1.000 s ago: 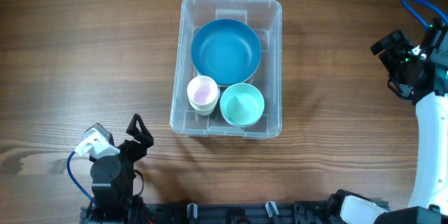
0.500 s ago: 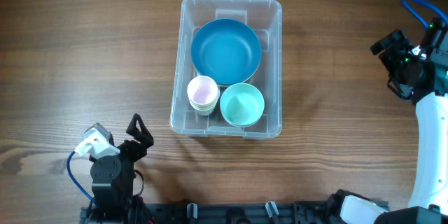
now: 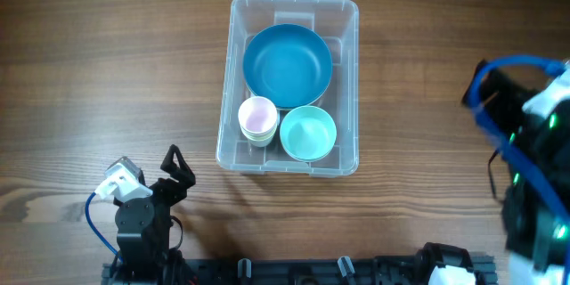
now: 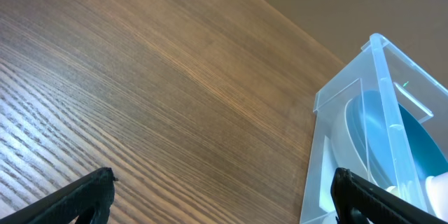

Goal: Pack container

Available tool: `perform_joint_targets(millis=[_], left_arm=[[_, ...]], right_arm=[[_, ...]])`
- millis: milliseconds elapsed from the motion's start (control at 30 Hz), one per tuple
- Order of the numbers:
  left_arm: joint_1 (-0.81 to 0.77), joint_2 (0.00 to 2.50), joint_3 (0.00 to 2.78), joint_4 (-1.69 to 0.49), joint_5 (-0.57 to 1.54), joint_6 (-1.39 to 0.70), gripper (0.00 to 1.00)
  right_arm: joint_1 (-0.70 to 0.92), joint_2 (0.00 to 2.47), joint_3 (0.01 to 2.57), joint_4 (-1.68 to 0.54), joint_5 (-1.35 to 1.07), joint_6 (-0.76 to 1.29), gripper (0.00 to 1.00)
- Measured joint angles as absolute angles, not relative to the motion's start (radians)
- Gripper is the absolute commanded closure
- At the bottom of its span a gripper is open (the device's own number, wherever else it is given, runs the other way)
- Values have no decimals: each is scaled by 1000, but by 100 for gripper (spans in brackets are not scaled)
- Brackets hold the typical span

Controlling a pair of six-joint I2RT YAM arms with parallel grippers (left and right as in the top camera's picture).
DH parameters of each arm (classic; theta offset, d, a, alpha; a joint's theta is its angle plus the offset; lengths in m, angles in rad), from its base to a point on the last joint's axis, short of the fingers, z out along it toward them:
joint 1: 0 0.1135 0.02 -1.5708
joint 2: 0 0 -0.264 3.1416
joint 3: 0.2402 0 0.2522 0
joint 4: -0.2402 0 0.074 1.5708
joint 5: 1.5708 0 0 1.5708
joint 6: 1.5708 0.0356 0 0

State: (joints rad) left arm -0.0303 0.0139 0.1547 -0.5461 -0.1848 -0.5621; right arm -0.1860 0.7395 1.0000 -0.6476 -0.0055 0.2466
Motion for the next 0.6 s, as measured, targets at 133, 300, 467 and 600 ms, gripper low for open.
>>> perform_joint_targets(millis=[133, 300, 467, 600], left_arm=[[-30, 14, 154, -546, -185, -562, 0], [-30, 14, 154, -546, -185, -562, 0], [-30, 14, 154, -546, -184, -562, 0], [-30, 14, 154, -546, -185, -562, 0]], right_arm=[[-186, 509, 770, -597, -159, 12, 0], [-186, 308, 555, -569, -279, -82, 0], [-186, 175, 340, -443, -319, -65, 0], [-182, 93, 203, -381, -337, -11, 0]])
